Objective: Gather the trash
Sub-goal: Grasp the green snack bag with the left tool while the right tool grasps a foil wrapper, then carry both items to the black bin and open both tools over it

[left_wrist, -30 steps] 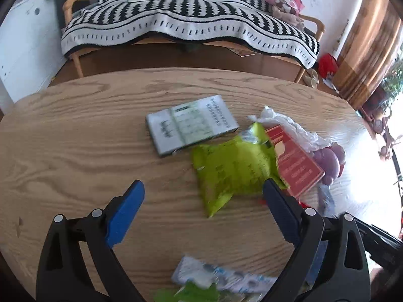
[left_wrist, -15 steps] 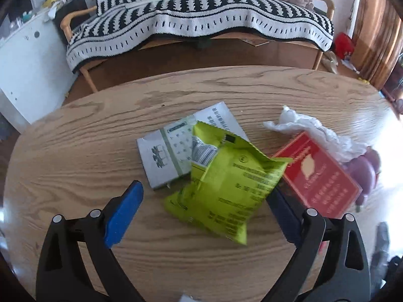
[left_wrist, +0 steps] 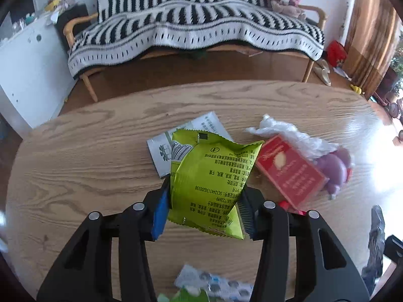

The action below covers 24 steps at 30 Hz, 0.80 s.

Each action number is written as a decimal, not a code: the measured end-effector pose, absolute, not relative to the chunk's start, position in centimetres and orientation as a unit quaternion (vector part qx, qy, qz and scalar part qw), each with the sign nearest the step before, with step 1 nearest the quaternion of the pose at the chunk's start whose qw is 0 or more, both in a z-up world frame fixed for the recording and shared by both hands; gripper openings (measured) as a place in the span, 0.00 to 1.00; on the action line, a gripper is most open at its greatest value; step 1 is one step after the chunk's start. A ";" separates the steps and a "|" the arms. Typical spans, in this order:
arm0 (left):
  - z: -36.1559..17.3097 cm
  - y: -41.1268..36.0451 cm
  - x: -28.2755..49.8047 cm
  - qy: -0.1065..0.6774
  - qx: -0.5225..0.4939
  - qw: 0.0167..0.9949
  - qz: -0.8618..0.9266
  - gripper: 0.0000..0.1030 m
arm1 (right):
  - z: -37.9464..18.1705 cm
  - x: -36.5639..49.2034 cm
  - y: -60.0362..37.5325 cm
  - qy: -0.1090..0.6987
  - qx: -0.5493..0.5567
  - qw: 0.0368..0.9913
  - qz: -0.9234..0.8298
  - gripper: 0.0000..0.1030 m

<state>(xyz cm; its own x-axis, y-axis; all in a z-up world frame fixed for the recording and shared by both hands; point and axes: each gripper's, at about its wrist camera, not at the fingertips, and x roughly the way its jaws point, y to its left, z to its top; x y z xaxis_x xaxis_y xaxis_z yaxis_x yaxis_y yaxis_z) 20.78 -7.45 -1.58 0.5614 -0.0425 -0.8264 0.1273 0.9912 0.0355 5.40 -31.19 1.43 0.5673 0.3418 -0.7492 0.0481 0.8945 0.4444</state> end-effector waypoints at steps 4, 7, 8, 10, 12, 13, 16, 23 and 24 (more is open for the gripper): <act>1.2 -9.0 18.2 0.441 0.045 0.894 -0.069 0.46 | 2.1 3.2 -34.2 0.444 0.214 0.868 0.061 0.09; 2.9 -12.0 15.9 0.424 0.056 0.898 -0.104 0.46 | 2.6 1.0 -37.4 0.432 0.217 0.874 0.031 0.09; 3.4 -13.7 14.8 0.418 0.061 0.898 -0.123 0.46 | 2.7 0.2 -38.6 0.429 0.219 0.876 0.020 0.09; 3.8 -16.8 13.2 0.417 0.061 0.892 -0.163 0.46 | 2.9 -1.8 -41.4 0.420 0.225 0.879 -0.006 0.09; 3.9 -19.9 11.6 0.415 0.070 0.886 -0.192 0.46 | 3.0 -4.3 -44.8 0.410 0.231 0.881 -0.040 0.09; 3.9 -21.5 10.7 0.412 0.077 0.884 -0.204 0.46 | 3.0 -5.3 -46.0 0.406 0.233 0.882 -0.053 0.09; 3.7 -27.1 7.9 0.408 0.095 0.872 -0.252 0.46 | 2.9 -9.5 -51.2 0.394 0.242 0.881 -0.105 0.09; 1.7 -39.9 0.5 0.407 0.126 0.827 -0.366 0.46 | 0.2 -19.1 -61.1 0.388 0.257 0.857 -0.222 0.09; 0.9 -42.2 -1.1 0.409 0.135 0.816 -0.386 0.46 | -0.7 -20.6 -62.6 0.392 0.265 0.848 -0.239 0.09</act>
